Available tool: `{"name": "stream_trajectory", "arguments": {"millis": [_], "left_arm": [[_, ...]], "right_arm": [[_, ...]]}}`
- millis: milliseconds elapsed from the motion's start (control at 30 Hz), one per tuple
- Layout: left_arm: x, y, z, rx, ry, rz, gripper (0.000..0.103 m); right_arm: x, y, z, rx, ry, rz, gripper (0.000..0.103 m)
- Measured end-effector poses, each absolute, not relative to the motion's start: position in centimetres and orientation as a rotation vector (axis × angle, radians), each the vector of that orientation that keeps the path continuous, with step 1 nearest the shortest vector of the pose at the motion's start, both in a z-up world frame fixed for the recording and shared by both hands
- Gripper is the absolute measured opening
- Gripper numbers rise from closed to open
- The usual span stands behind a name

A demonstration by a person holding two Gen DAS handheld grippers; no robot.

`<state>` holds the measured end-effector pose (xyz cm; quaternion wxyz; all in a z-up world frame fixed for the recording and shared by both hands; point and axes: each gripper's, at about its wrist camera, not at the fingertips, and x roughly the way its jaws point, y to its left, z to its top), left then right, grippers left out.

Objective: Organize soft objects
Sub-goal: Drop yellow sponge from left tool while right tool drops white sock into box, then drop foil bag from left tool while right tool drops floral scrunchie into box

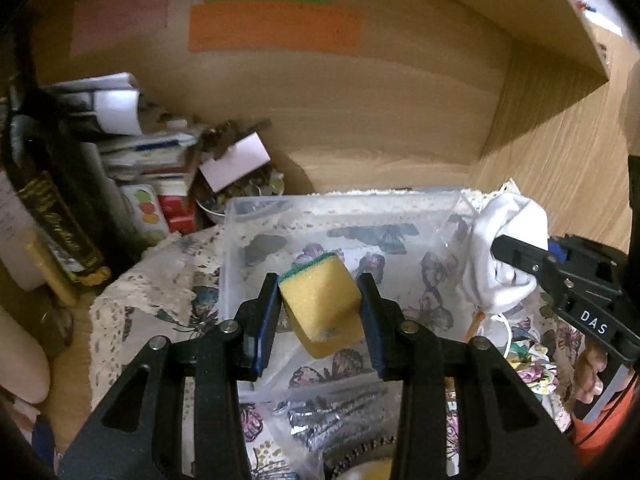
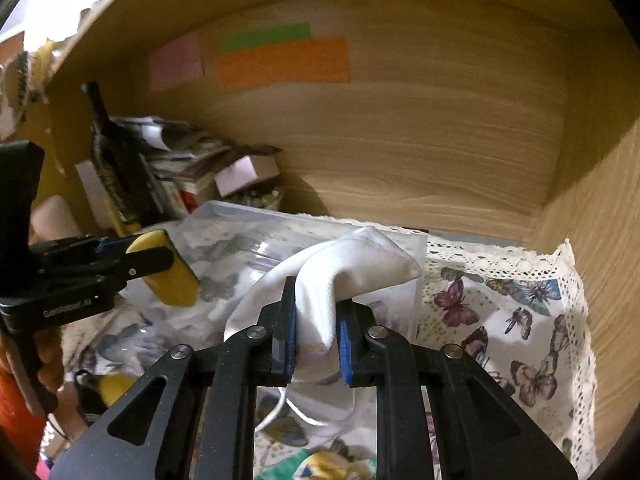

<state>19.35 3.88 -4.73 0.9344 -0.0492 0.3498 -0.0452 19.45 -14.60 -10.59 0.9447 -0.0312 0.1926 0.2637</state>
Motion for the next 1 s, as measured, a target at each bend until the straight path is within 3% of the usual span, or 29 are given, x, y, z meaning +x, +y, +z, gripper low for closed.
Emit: {"name": "stream_trajectory", "arguments": {"millis": [267, 367, 433, 500, 567, 733, 1000], "left_arm": [[20.5, 3.1, -6.3, -0.062, 0.776, -0.098, 0.039], [20.4, 3.0, -6.3, -0.056, 0.783, -0.098, 0.052], [20.1, 3.0, -6.0, -0.052, 0.766, -0.087, 0.064], [19.5, 3.0, -5.5, -0.047, 0.741, -0.080, 0.066], [19.1, 3.1, -5.0, -0.044, 0.727, -0.079, 0.068], [16.8, 3.5, -3.2, -0.037, 0.656, -0.040, 0.096], [12.6, 3.8, -2.9, -0.012, 0.605, -0.011, 0.103]], "right_arm": [[22.2, -12.7, -11.8, -0.169, 0.487, 0.504, 0.016], [22.7, -12.1, -12.5, -0.199, 0.525, 0.512, 0.026], [22.6, -11.9, -12.7, -0.208, 0.532, 0.519, 0.040], [22.3, -12.0, -12.7, -0.208, 0.526, 0.522, 0.049], [21.9, -12.3, -12.4, -0.194, 0.508, 0.526, 0.050], [19.9, -13.4, -10.7, -0.173, 0.427, 0.522, 0.071], [15.3, -15.3, -8.7, -0.150, 0.279, 0.520, 0.078]]}}
